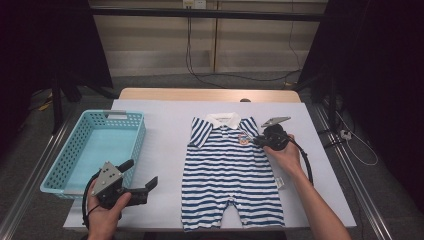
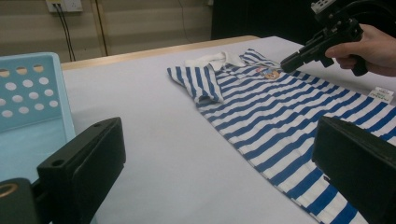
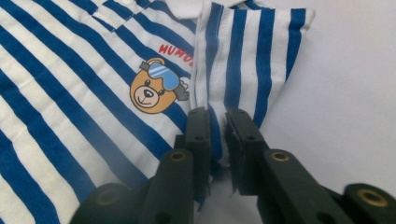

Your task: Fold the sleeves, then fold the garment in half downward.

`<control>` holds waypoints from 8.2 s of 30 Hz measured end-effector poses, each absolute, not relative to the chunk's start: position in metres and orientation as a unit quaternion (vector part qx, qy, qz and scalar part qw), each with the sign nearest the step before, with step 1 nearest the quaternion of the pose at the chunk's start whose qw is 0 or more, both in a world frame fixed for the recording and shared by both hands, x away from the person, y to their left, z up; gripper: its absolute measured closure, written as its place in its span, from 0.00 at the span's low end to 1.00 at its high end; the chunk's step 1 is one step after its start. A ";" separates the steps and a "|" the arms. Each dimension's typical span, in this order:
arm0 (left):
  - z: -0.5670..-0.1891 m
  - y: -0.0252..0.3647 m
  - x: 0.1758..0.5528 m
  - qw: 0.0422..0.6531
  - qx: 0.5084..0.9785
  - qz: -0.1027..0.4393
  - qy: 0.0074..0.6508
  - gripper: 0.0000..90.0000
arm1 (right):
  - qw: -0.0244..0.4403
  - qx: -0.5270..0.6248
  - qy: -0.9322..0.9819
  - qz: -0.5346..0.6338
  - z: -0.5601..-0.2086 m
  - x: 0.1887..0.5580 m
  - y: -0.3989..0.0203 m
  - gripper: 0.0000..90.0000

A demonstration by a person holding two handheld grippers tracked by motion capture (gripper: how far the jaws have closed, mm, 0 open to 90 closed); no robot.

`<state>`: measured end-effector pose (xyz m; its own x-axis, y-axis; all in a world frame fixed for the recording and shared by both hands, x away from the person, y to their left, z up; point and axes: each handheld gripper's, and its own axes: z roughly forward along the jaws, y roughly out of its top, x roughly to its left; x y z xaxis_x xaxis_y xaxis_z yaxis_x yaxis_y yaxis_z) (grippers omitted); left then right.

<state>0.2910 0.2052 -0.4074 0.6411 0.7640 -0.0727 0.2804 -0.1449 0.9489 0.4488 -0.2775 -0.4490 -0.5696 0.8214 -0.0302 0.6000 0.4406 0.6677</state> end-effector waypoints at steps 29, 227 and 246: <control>-0.408 0.205 0.292 0.544 0.724 0.216 0.365 0.03 | 0.138 0.438 0.822 0.338 -0.447 0.454 -0.263 0.89; -0.427 0.134 0.304 0.454 0.833 0.092 0.301 0.22 | 0.127 0.424 0.802 0.401 -0.430 0.267 -0.326 0.23; -0.416 0.123 0.342 0.515 0.785 0.126 0.320 0.11 | 0.160 0.443 0.758 0.450 -0.416 0.313 -0.318 0.06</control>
